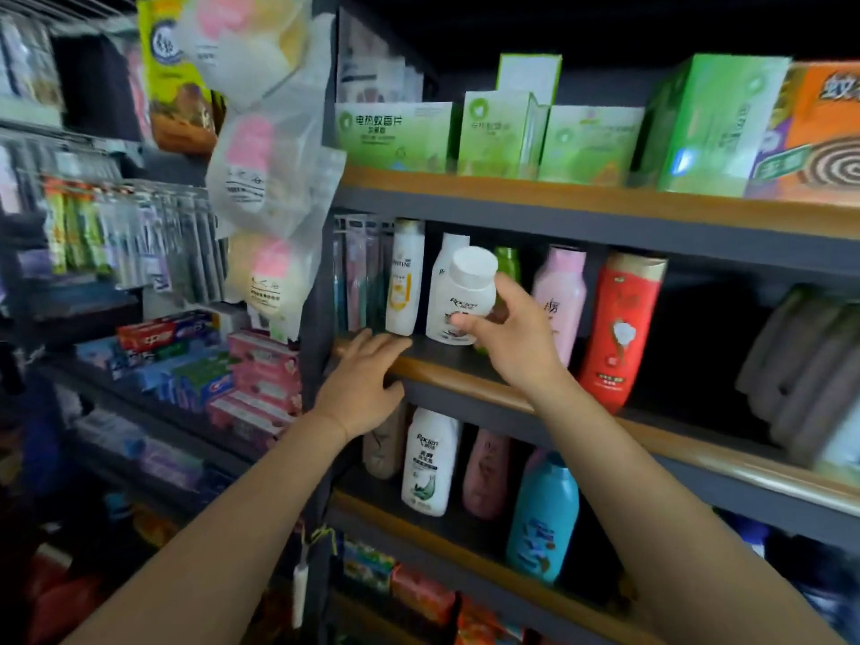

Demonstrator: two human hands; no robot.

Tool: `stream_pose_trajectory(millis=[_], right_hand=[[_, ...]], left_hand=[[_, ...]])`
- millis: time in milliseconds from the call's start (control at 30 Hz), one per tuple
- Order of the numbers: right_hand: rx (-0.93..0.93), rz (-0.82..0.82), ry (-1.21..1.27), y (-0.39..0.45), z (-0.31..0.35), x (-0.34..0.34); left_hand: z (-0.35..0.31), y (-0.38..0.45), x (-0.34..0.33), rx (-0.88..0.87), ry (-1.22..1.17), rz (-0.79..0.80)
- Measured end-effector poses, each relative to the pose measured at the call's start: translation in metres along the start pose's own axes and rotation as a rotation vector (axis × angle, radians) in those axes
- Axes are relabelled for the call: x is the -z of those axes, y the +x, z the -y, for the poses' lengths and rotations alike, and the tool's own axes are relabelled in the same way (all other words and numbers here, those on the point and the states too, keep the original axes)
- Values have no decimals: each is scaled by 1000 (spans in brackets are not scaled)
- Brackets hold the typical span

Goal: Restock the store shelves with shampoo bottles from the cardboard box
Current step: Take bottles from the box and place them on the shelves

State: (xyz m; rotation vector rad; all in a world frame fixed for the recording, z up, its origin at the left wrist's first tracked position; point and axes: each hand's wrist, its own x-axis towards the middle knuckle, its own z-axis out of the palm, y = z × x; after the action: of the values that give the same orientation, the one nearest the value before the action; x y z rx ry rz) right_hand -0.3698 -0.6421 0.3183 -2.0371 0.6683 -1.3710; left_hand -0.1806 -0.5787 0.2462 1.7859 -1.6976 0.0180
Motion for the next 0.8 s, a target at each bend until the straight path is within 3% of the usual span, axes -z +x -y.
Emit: stream_pose_trajectory(millis=[267,800], right_hand=[[-229,11,-135,52,-35,-38],[-276,-89,-263,69,-41,-48]], left_hand=[[2,-1,1,-18,-12,-13],[1,0,-1,2,10,-2]])
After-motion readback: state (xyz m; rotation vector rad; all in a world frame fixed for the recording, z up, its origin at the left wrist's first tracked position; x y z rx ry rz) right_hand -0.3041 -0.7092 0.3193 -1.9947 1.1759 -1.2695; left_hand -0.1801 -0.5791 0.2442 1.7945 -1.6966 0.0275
